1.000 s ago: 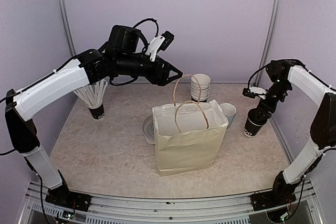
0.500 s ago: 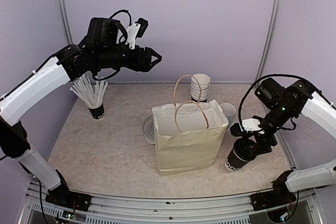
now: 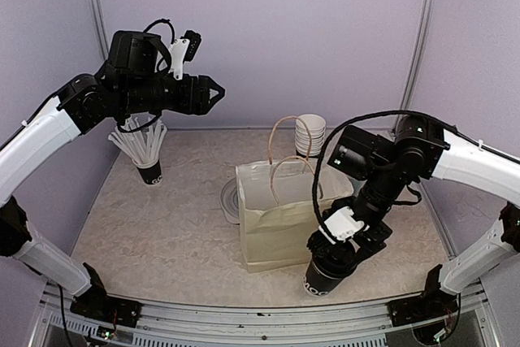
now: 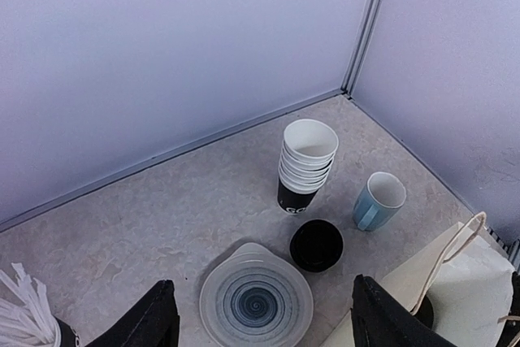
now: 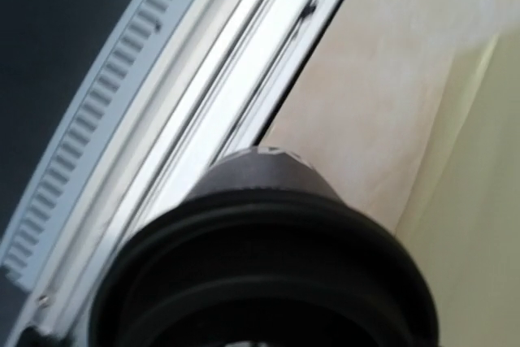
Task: Pack the takeout coffee
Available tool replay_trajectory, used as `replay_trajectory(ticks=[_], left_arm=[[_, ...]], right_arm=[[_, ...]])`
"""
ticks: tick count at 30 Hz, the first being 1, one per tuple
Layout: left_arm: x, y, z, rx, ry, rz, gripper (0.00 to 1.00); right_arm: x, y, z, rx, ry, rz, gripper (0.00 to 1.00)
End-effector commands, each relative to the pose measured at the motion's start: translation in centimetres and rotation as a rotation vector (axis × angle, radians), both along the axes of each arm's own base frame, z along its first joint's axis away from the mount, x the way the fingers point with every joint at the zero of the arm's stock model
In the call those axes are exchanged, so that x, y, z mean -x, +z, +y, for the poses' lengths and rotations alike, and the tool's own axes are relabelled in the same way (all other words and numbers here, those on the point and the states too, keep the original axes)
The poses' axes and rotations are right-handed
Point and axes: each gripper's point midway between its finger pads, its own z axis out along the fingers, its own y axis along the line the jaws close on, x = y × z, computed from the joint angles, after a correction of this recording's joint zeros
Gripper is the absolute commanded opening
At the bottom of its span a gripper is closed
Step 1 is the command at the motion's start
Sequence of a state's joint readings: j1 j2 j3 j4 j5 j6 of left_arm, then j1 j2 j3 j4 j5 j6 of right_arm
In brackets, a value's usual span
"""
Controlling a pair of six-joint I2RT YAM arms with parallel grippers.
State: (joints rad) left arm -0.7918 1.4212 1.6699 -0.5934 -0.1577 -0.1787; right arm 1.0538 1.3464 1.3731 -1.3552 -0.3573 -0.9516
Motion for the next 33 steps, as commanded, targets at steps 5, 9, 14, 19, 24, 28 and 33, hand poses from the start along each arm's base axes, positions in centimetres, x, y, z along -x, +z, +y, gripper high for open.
replay_trajectory(ticks=[5,9,14,19,24,28,33], left_arm=[[1.4,-1.7,1.2,-0.02,0.014,0.092,0.7],[2.0,-2.8,0.9,-0.047,-0.004,0.123,0.7],[2.7,-3.5,0.6,-0.067,-0.032,0.13,0.7],[3.8,-3.8,-0.4,-0.089,-0.092,0.11,0.69],[5.1,-4.3,-2.2,-0.129,-0.16,0.086,0.7],[5.9,-5.4,-3.2,-0.17,-0.195,0.104,0.7],[7.5,-5.5,-3.4,-0.223,-0.217,0.104,0.72]], right_arm=[[-1.6,0.4,8.8,-0.039,0.02,-0.112,0.62],[-3.0,-2.3,10.2,0.034,-0.016,-0.181,0.63],[-3.3,-5.2,10.6,0.099,-0.035,-0.171,0.63],[-2.2,-6.8,10.7,0.131,-0.024,-0.126,0.67],[-1.7,-8.6,10.0,0.177,-0.021,-0.127,0.7],[-1.6,-9.5,9.5,0.198,-0.03,-0.127,0.75],[-1.4,-7.2,9.7,0.147,-0.013,-0.128,0.9]])
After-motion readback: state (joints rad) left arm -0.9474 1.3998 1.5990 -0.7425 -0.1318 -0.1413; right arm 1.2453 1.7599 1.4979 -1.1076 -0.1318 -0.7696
